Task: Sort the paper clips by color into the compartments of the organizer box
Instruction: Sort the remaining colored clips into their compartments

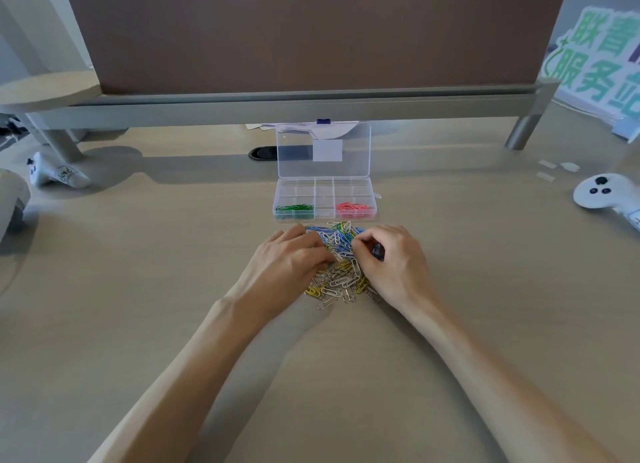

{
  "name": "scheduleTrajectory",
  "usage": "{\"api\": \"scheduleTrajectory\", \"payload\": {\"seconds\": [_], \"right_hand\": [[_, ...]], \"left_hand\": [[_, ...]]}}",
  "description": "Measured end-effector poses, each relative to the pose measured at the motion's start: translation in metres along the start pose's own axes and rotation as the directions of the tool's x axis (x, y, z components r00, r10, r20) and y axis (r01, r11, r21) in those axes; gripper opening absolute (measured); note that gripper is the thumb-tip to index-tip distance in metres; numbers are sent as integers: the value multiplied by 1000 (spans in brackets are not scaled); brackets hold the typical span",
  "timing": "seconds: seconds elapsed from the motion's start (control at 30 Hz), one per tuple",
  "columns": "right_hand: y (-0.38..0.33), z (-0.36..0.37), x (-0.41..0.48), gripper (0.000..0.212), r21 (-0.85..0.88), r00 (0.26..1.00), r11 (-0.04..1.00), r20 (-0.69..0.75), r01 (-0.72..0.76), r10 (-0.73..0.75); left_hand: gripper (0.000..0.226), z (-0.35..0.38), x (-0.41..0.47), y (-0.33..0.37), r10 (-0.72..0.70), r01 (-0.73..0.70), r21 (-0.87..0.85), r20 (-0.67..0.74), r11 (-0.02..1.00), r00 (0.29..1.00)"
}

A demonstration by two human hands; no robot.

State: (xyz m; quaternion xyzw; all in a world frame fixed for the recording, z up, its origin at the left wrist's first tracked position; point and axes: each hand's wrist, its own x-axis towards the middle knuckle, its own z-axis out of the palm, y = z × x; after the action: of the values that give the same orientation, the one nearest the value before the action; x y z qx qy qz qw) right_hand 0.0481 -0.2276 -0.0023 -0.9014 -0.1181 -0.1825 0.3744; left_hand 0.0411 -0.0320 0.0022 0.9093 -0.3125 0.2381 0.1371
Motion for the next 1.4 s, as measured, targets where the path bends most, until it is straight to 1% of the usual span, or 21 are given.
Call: {"api": "scheduleTrajectory", "payload": {"seconds": [0.17,0.3,0.5,0.63,0.73,0.8,0.87,0.9,0.93,0.97,1.0,1.03,1.07,1.1,1.13,1.2,1.27,1.4], "right_hand": [[1,-1,1,11,21,1000,1000,9,-1,1],[-1,-3,0,14,51,1000,999,4,-5,5],[0,-5,0,18,95,999,995,-14,-27,29],[-1,-6,0,18,105,999,994,-21,-25,28],[-2,-6,0,20,121,999,992,-23,-29,32],[-2,-6,0,20,119,999,992,-27,-36,39],[-2,-6,0,19,119,999,992,-30,-29,33],[-3,-7,0,18,126,999,992,-26,-19,23],[-4,-7,0,16,137,1000,991,-13,-7,9],[-5,-7,0,14,148,1000,989,7,4,-5],[-7,-7,-1,11,158,999,987,31,12,-17],[-8,-7,-2,9,171,998,985,51,16,-25],[-9,-6,-2,7,188,997,982,65,19,-32],[-10,-6,-2,6,207,997,978,74,22,-38],[-11,-7,-2,6,227,996,974,79,27,-46],[-12,-9,-2,7,277,995,960,79,36,-60],[-14,-12,-3,9,319,993,947,100,29,-64],[-13,-12,-2,10,348,988,938,145,-9,-45]], "left_hand": [[20,-7,13,-1,-17,24,-63,104,998,994],[17,-14,21,-5,3,8,-56,189,998,982],[11,-17,27,-9,95,-98,6,193,995,977],[19,-19,25,-11,179,-193,74,157,978,971],[22,-21,23,-11,191,-205,117,117,972,975],[21,-22,22,-11,178,-188,123,88,974,980],[18,-23,21,-11,124,-130,92,71,987,990],[15,-24,21,-10,74,-77,53,63,996,995],[12,-23,21,-7,-4,5,-16,50,1000,999],[9,-23,23,-4,-112,115,-124,32,986,993],[6,-23,25,1,-243,240,-263,21,935,970],[5,-24,27,6,-375,359,-400,40,843,926],[5,-24,29,11,-474,449,-507,88,736,876],[7,-24,31,15,-528,505,-575,144,644,837],[8,-23,31,19,-551,539,-615,196,575,811],[10,-22,31,24,-570,576,-666,267,473,777],[12,-21,30,27,-596,579,-717,284,388,751],[12,-20,29,33,-640,535,-786,243,311,729]]}}
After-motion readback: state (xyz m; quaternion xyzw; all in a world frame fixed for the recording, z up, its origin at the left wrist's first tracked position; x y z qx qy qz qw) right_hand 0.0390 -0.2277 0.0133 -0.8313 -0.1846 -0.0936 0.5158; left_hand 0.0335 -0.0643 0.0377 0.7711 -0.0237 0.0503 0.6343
